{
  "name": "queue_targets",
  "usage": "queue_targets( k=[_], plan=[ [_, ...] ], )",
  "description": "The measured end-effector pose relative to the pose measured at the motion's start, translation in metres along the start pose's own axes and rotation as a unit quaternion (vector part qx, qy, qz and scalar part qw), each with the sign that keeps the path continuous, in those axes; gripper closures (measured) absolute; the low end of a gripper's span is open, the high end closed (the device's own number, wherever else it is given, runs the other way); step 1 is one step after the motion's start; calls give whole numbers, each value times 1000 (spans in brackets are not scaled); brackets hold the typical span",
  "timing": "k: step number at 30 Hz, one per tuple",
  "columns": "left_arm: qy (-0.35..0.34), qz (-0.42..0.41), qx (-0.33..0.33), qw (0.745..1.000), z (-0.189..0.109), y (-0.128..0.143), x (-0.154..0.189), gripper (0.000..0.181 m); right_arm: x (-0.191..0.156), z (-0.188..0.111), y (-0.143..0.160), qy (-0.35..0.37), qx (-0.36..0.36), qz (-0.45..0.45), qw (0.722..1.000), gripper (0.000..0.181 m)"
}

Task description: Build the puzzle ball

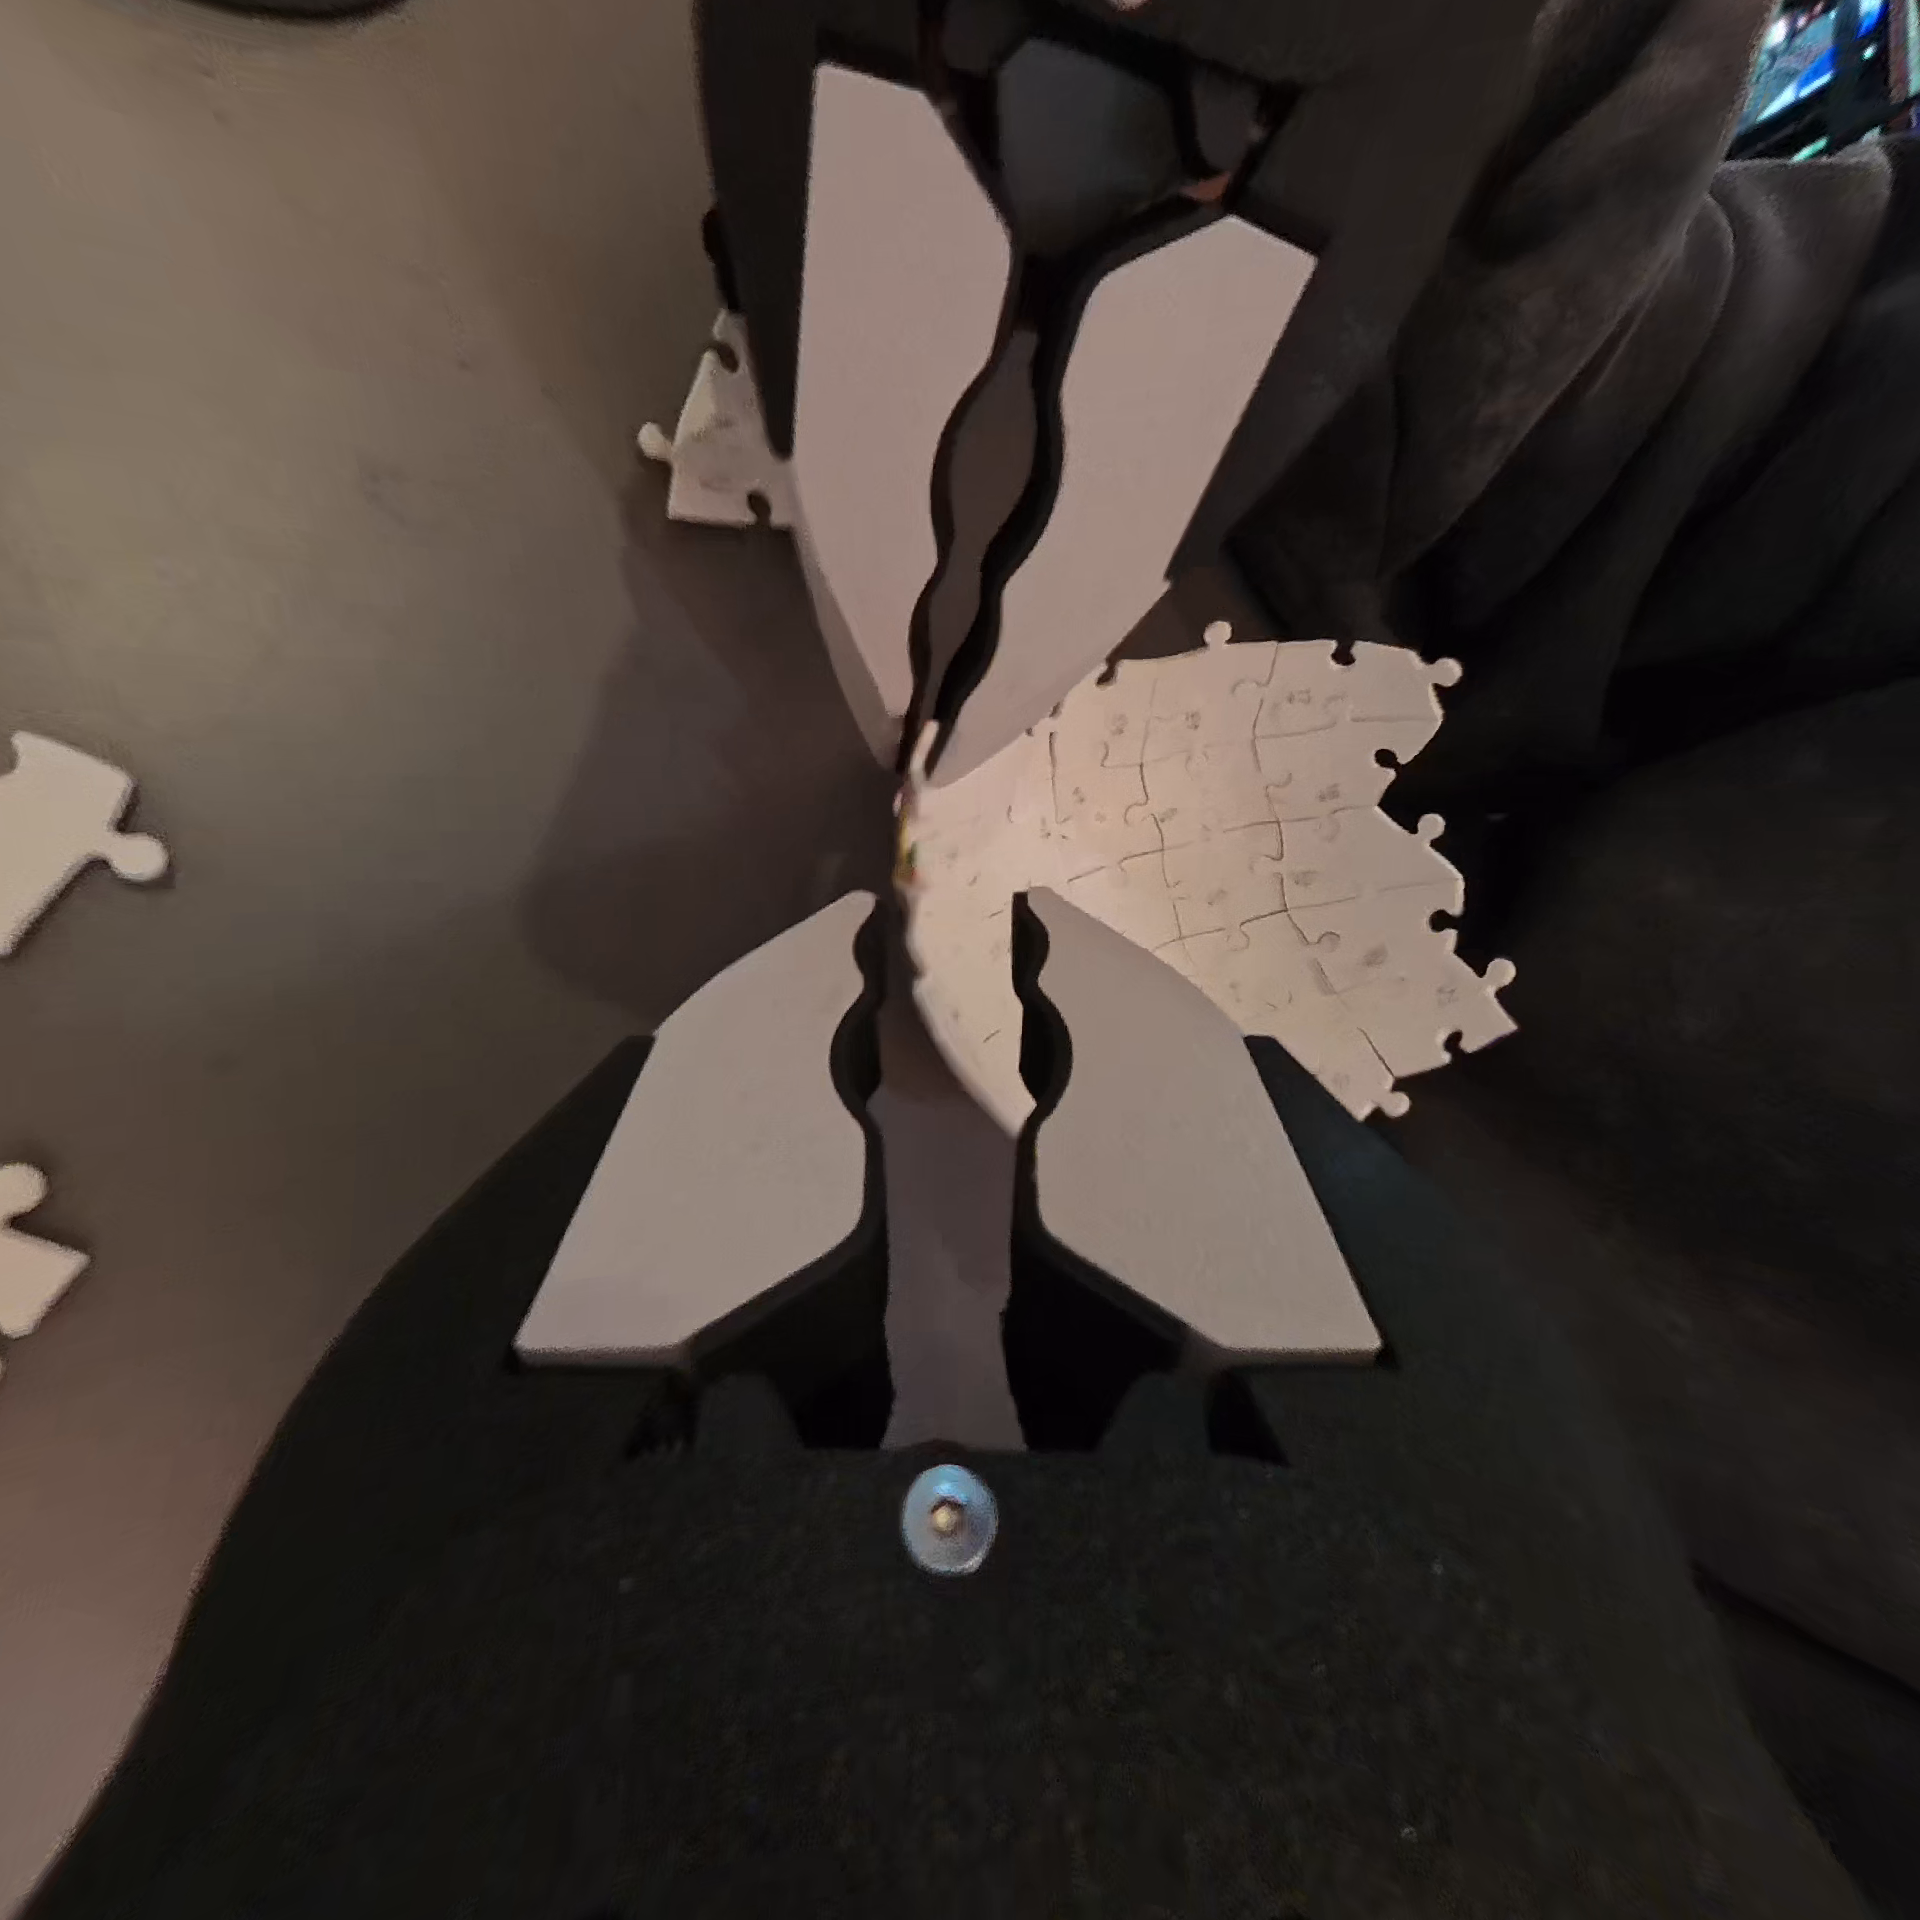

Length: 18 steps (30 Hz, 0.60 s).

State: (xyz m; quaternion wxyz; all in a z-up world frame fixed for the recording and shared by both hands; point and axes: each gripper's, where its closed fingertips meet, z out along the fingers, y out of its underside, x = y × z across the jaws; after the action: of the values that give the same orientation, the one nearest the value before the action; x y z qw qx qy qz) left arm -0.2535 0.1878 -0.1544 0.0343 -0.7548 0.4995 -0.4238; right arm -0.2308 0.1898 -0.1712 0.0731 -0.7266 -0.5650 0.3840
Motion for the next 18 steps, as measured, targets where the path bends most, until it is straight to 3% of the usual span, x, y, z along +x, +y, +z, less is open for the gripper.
queue_targets(
  k=[4, 8, 11, 14, 18],
  plan=[
    [-15, 31, -8, 999, 7, -4, -2, 160, 2, 4, -1, -9, 6, -1, 1000, 178],
    [-49, 39, -41, 997, 12, 3, -16, 177, 2, 7, -3, -9, 8, -9, 1000, 178],
    [-39, 24, -47, 998, 11, 4, -17, 178, 5, 5, -4, 11, 8, -19, 1000, 175],
    [-36, 10, -50, 998, 10, 5, -18, 179, 9, -19, -9, 50, 27, -15, 998, 166],
    [-32, -2, -50, 998, 7, 9, -19, 179, 24, -71, -17, 169, 83, -15, 982, 166]
  ],
)
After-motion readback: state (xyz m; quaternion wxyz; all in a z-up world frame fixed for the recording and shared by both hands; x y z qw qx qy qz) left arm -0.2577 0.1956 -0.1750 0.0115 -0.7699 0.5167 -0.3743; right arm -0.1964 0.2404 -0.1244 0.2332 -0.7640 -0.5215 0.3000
